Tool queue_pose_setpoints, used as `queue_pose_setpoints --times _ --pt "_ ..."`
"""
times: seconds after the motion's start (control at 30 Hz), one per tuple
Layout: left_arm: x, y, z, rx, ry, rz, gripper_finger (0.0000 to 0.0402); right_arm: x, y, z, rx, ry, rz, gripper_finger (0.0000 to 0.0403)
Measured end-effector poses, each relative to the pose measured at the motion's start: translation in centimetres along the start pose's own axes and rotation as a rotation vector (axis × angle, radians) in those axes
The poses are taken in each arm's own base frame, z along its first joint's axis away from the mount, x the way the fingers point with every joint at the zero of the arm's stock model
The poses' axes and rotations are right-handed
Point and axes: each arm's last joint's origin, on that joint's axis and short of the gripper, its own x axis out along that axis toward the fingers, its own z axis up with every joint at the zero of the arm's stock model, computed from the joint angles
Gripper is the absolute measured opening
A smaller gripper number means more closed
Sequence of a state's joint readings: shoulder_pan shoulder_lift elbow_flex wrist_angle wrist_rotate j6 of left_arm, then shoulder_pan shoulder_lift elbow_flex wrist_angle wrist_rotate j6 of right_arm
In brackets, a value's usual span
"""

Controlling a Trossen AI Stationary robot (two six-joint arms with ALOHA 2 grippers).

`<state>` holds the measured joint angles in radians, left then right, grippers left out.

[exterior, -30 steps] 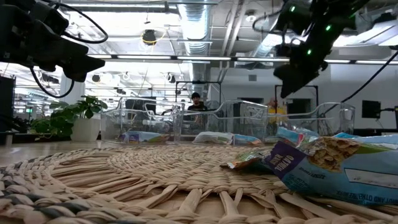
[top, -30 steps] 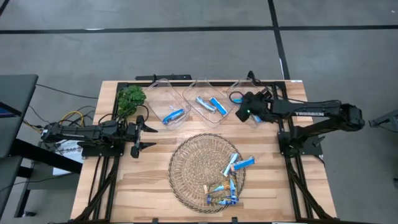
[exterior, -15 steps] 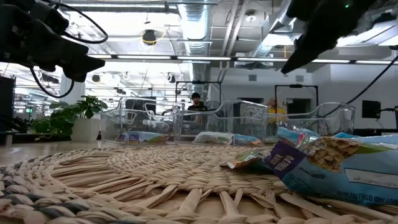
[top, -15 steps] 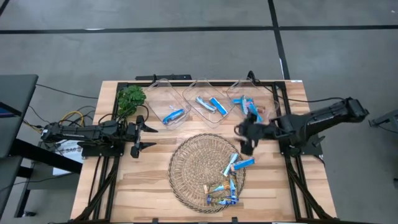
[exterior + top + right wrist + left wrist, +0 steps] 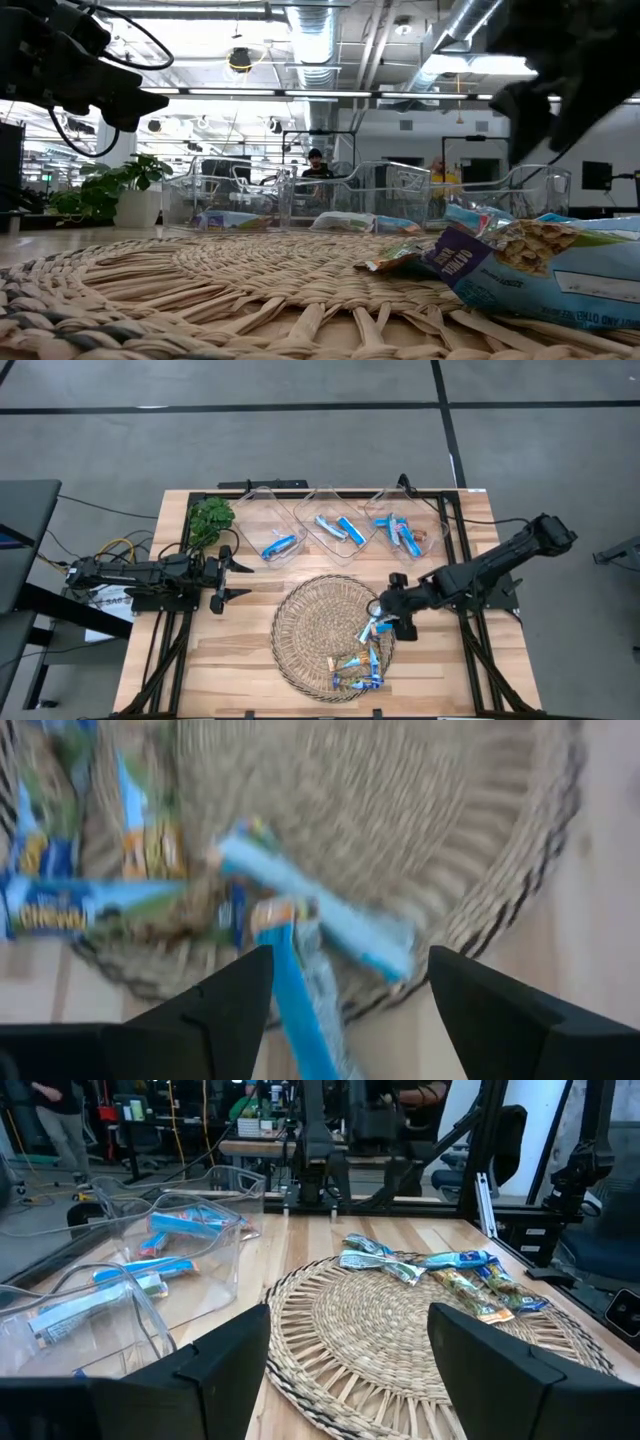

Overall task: Pick and place Granola Bars by type
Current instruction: Put the yellow granola bar into the middle transparent bin

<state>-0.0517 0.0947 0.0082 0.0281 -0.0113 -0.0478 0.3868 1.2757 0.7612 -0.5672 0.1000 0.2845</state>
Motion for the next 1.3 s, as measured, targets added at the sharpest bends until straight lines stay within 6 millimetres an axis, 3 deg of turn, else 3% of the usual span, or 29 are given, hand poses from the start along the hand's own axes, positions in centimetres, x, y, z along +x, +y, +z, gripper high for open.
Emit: queue_pose_setpoints --times 0.3,0.77,1.3 --pt "0.0 0.0 0.0 0.007 0.000 0.000 0.0265 2.3 1.6 -2.2 -0.012 0.251 -0.029 0.0260" --pt "0.0 0.0 0.0 0.000 -0.001 0.000 0.0265 4.7 2.0 -3.1 -0.053 0.379 -0.074 0.0255" --pt "0.0 0.0 0.0 0.000 0.000 0.000 0.0265 5.9 2.0 -3.3 -0.051 0.409 -0.080 0.0113"
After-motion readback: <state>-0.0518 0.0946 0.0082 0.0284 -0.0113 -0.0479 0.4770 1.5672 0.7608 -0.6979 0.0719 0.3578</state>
